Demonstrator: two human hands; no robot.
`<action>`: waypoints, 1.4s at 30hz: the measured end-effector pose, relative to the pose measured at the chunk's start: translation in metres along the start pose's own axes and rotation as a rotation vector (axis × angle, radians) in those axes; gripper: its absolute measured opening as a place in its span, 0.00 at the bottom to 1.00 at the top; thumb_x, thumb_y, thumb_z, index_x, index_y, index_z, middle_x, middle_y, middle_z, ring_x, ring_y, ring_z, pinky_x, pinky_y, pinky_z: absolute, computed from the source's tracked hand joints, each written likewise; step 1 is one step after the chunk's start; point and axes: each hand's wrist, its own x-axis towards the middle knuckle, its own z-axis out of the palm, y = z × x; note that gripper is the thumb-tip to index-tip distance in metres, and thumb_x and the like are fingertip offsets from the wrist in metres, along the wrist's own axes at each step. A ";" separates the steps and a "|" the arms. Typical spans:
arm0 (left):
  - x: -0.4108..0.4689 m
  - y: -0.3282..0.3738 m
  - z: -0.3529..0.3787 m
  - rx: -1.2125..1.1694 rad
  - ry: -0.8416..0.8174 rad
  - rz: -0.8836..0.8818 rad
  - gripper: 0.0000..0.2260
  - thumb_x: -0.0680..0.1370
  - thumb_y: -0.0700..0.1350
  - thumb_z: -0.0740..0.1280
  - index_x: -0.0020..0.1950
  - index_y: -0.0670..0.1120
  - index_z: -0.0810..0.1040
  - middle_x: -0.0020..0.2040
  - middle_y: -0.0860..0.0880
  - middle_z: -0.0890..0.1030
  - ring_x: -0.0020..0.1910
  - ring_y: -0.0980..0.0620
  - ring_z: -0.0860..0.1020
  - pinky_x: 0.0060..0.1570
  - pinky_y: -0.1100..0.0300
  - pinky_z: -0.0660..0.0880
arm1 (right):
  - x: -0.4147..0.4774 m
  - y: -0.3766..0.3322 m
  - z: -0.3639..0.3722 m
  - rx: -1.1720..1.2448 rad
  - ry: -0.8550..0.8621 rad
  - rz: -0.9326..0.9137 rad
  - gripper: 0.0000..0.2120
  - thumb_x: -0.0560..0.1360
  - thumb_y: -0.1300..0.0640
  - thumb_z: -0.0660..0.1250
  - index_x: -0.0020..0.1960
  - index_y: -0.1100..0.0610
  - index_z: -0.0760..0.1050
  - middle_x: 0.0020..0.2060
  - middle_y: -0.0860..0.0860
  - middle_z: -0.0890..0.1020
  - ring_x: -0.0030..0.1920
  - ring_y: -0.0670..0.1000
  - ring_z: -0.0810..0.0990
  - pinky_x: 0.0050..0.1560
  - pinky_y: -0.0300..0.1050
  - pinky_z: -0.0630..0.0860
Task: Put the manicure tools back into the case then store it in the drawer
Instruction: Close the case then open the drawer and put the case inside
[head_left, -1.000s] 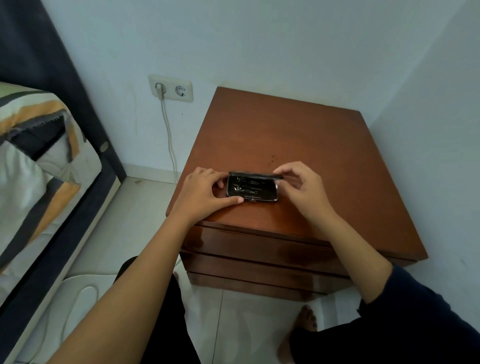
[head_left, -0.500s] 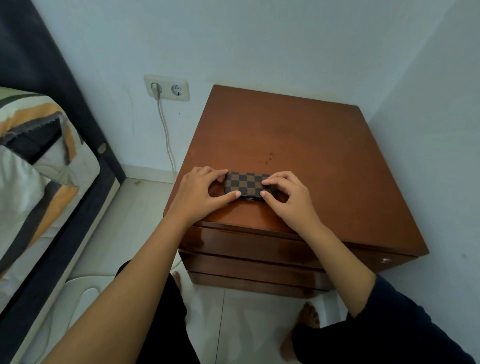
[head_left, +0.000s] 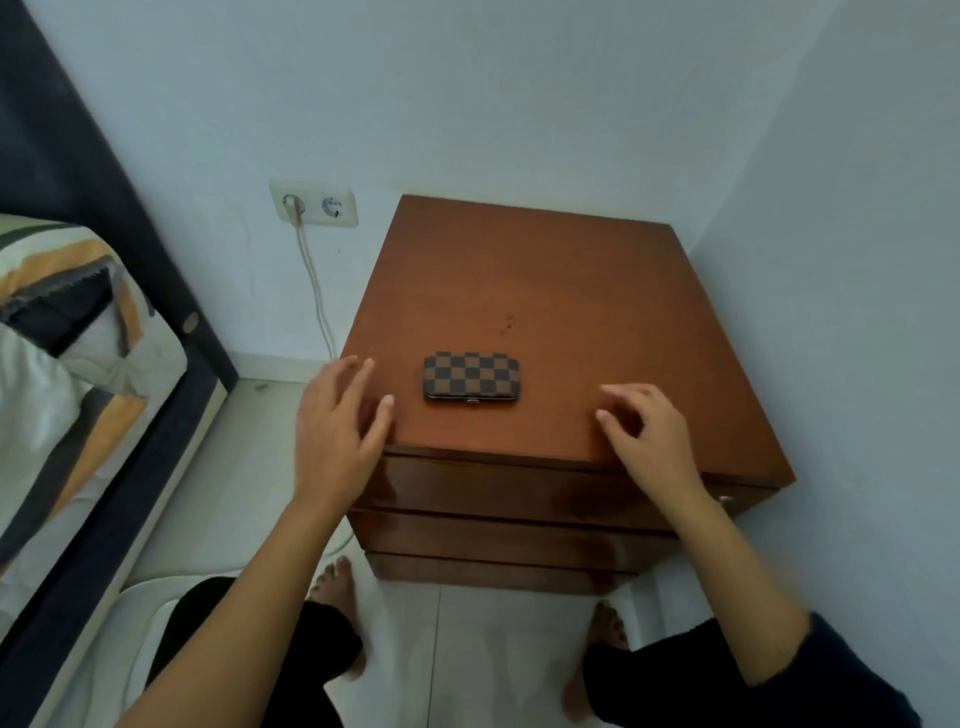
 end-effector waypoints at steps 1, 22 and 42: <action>-0.011 -0.004 -0.004 -0.054 0.076 -0.122 0.24 0.78 0.55 0.60 0.71 0.46 0.66 0.70 0.45 0.66 0.70 0.47 0.63 0.68 0.47 0.62 | -0.011 0.015 -0.013 -0.012 0.108 0.051 0.13 0.74 0.59 0.68 0.58 0.59 0.77 0.54 0.56 0.79 0.56 0.54 0.77 0.58 0.41 0.68; -0.084 0.007 -0.017 -0.516 0.012 -0.612 0.25 0.80 0.55 0.57 0.75 0.47 0.60 0.72 0.44 0.67 0.71 0.45 0.65 0.68 0.51 0.62 | -0.107 0.078 -0.043 0.374 0.346 0.742 0.30 0.79 0.50 0.57 0.76 0.56 0.50 0.75 0.55 0.60 0.74 0.56 0.61 0.74 0.51 0.58; -0.146 0.012 -0.066 -0.270 -0.059 -0.448 0.26 0.79 0.49 0.63 0.74 0.45 0.61 0.75 0.47 0.62 0.74 0.50 0.57 0.72 0.51 0.56 | -0.182 0.068 -0.084 0.223 0.286 0.625 0.26 0.76 0.54 0.65 0.71 0.60 0.64 0.68 0.56 0.72 0.69 0.55 0.69 0.69 0.47 0.63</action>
